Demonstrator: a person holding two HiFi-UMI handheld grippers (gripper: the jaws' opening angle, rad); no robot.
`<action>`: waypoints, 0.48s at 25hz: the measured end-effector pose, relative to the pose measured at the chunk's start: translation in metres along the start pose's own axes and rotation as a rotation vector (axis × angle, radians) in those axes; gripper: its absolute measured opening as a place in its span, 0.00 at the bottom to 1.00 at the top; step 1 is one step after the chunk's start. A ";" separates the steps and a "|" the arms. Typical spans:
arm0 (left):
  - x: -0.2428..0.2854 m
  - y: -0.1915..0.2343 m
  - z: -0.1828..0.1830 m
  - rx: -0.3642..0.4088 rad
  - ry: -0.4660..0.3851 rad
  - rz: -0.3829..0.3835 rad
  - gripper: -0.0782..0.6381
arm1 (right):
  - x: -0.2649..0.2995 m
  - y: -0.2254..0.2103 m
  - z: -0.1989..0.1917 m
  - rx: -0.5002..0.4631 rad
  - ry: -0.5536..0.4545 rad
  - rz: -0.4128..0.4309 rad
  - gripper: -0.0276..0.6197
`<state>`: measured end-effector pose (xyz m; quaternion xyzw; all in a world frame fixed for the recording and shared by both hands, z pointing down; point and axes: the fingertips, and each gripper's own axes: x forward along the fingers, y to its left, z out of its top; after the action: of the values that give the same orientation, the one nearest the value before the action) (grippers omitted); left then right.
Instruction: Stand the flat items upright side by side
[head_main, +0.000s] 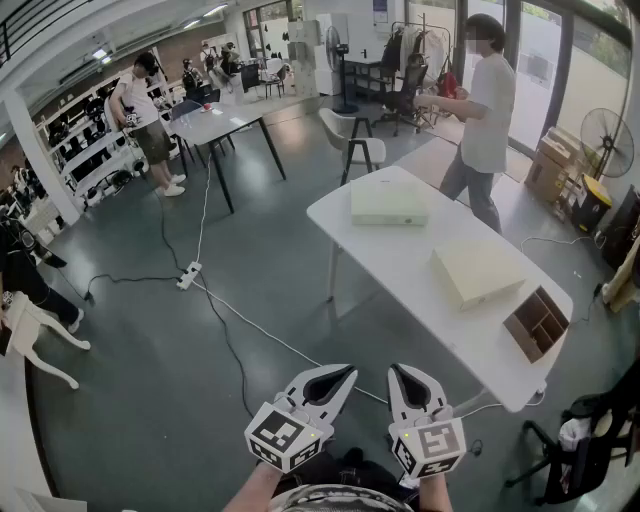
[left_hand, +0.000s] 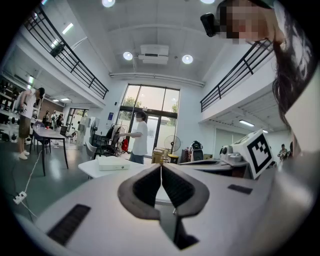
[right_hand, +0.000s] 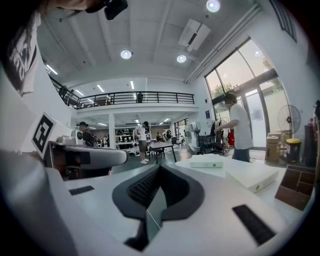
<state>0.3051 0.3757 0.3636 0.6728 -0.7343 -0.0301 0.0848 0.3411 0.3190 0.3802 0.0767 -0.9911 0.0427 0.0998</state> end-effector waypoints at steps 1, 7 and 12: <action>0.000 -0.002 0.000 0.002 -0.001 -0.002 0.13 | -0.001 -0.001 0.000 -0.002 -0.002 0.000 0.04; 0.002 -0.010 -0.007 0.008 0.008 0.006 0.13 | -0.004 -0.003 -0.003 -0.015 -0.006 0.016 0.04; 0.002 -0.009 -0.012 0.004 0.023 0.029 0.13 | -0.003 -0.001 -0.009 -0.033 -0.002 0.048 0.04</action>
<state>0.3159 0.3733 0.3744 0.6627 -0.7429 -0.0195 0.0925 0.3464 0.3194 0.3885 0.0515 -0.9933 0.0286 0.0992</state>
